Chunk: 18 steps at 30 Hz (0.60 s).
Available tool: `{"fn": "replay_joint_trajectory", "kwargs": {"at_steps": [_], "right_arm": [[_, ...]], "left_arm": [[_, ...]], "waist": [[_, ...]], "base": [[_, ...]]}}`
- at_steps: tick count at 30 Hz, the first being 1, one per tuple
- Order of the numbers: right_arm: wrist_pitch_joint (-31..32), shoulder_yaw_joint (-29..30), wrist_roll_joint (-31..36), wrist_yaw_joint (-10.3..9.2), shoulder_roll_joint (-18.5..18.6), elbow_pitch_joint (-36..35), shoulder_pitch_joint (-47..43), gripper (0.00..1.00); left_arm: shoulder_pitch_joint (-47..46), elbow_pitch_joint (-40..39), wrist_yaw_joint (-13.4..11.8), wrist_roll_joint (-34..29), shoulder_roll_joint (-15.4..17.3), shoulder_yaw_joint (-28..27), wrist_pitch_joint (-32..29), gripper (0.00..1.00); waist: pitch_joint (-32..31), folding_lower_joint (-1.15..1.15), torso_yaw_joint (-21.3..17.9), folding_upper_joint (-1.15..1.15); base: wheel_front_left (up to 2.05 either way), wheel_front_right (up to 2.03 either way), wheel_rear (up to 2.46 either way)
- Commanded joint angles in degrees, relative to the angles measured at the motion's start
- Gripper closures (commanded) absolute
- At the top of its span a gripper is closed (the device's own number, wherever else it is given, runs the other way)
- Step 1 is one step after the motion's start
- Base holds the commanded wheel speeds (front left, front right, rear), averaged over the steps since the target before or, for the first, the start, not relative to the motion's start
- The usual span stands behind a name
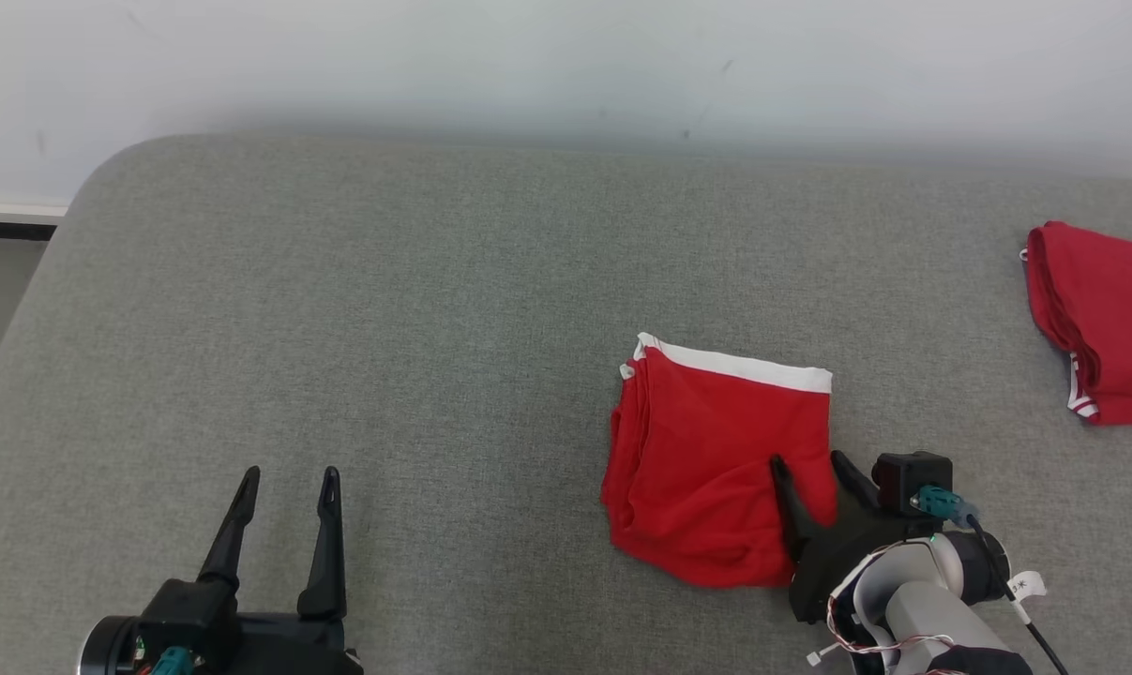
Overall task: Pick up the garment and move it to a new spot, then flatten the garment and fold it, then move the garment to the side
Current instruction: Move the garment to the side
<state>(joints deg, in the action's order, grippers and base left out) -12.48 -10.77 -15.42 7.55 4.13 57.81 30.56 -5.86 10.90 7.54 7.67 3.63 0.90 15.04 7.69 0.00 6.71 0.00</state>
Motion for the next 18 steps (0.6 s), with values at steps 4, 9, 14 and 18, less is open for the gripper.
{"fn": "replay_joint_trajectory", "kwargs": {"at_steps": [4,9,14,18], "right_arm": [[-0.2,-2.7,-2.4,-0.16,-0.7,2.0,0.6,1.00],[-0.7,-7.2,-2.2,-0.16,1.1,1.5,4.1,1.00],[0.7,-14.2,-2.6,-0.16,5.4,0.1,10.0,1.00],[2.5,-19.3,-4.9,-0.16,9.2,-2.3,14.4,1.00]], "left_arm": [[-0.5,0.0,-0.1,0.8,-0.2,-0.5,0.2,0.00],[-0.9,-0.6,-0.1,0.8,-0.3,-1.0,0.2,0.00],[-2.1,-0.8,-0.1,0.9,0.3,-0.5,0.2,0.00],[-3.4,-1.6,-0.1,0.9,0.7,-0.5,0.2,0.00]], "waist": [[0.5,0.00,-0.5,0.00],[2.0,0.00,-1.6,0.00],[5.3,0.00,-4.7,0.00],[8.7,0.00,-7.5,0.00]], "base": [[0.00,0.00,0.00],[0.00,0.00,0.00],[0.00,0.00,0.00],[0.00,0.00,0.00]]}}
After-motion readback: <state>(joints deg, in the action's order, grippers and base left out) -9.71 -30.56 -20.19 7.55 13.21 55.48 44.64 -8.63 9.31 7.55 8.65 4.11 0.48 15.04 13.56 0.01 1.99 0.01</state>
